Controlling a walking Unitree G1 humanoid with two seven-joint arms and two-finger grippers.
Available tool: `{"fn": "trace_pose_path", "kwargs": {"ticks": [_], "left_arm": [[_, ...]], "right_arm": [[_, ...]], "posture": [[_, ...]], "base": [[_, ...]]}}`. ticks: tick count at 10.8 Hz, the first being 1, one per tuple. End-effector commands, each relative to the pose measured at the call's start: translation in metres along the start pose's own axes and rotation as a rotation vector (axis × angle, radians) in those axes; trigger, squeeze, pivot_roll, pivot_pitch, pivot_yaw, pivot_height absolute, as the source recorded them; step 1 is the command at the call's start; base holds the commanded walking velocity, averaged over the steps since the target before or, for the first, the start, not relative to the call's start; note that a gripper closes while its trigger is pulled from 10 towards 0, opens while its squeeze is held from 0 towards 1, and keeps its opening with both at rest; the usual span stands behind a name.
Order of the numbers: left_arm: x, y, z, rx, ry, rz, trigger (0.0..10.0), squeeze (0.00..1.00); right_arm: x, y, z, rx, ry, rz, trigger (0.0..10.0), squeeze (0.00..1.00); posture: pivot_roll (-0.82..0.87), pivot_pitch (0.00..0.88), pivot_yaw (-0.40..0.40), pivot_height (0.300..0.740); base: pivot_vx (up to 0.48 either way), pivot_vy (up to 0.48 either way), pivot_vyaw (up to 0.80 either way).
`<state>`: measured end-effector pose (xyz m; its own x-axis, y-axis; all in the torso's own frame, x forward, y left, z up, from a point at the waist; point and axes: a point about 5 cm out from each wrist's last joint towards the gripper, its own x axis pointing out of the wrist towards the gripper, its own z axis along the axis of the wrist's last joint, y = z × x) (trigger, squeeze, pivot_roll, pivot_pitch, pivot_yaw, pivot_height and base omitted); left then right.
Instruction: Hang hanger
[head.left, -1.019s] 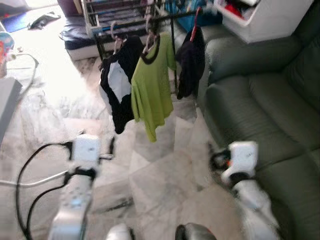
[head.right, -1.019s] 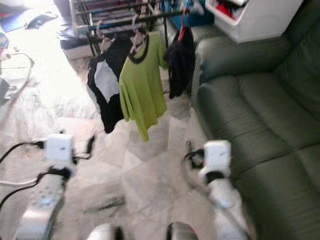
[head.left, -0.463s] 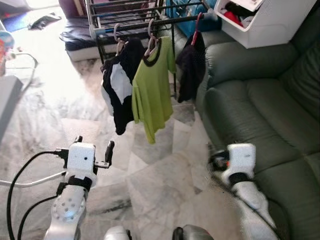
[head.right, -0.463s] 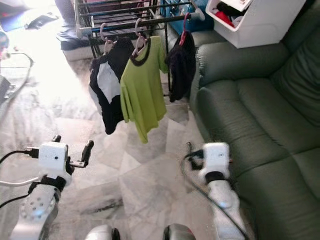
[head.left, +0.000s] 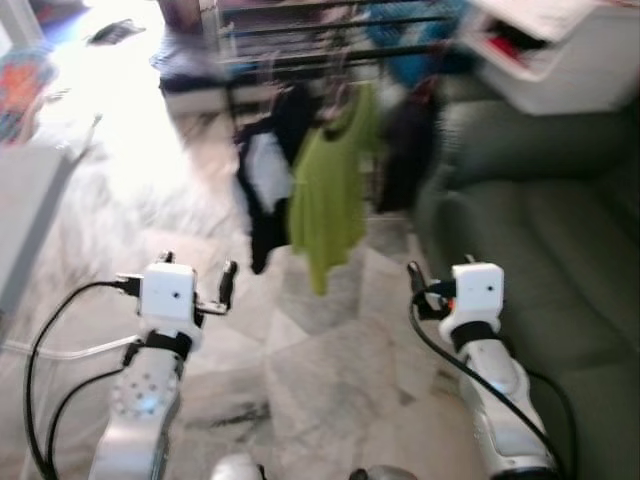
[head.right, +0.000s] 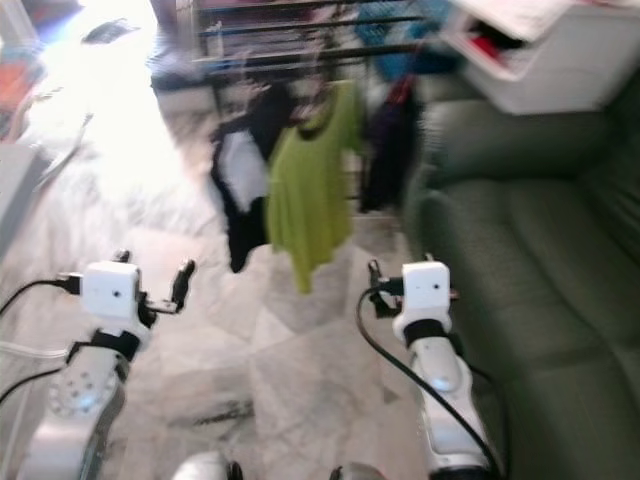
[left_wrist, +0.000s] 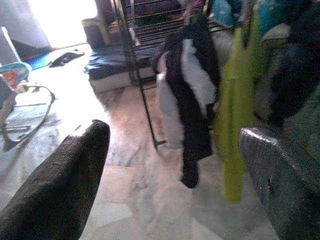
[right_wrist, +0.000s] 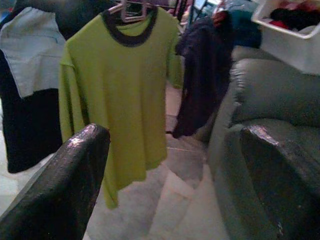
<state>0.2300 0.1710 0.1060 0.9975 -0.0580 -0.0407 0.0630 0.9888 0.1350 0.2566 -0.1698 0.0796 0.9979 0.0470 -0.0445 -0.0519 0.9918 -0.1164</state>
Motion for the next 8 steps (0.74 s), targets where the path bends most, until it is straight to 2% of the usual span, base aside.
{"fn": "trace_pose_path", "kwargs": {"ticks": [1, 3, 8], "left_arm": [[0.003, -0.001, 0.005, -0.004, -0.014, -0.001, 10.0, 0.0], [0.006, -0.003, 0.007, -0.013, -0.018, -0.012, 10.0, 0.0], [0.01, -0.011, 0.014, 0.0, -0.052, -0.046, 10.0, 0.0]], "right_arm": [[-0.004, -0.003, -0.004, -0.002, 0.015, -0.012, 10.0, 0.0], [-0.003, 0.001, -0.004, -0.003, 0.016, 0.0, 10.0, 0.0], [0.005, -0.002, 0.0, -0.036, 0.001, -0.03, 10.0, 0.0]], "posture": [[-0.03, 0.089, -0.012, 0.74], [-0.03, 0.09, -0.017, 0.74], [-0.03, 0.095, -0.022, 0.74]], "base": [[0.401, 0.262, 0.0], [0.399, 0.264, 0.0], [0.472, 0.0, 0.0]]}}
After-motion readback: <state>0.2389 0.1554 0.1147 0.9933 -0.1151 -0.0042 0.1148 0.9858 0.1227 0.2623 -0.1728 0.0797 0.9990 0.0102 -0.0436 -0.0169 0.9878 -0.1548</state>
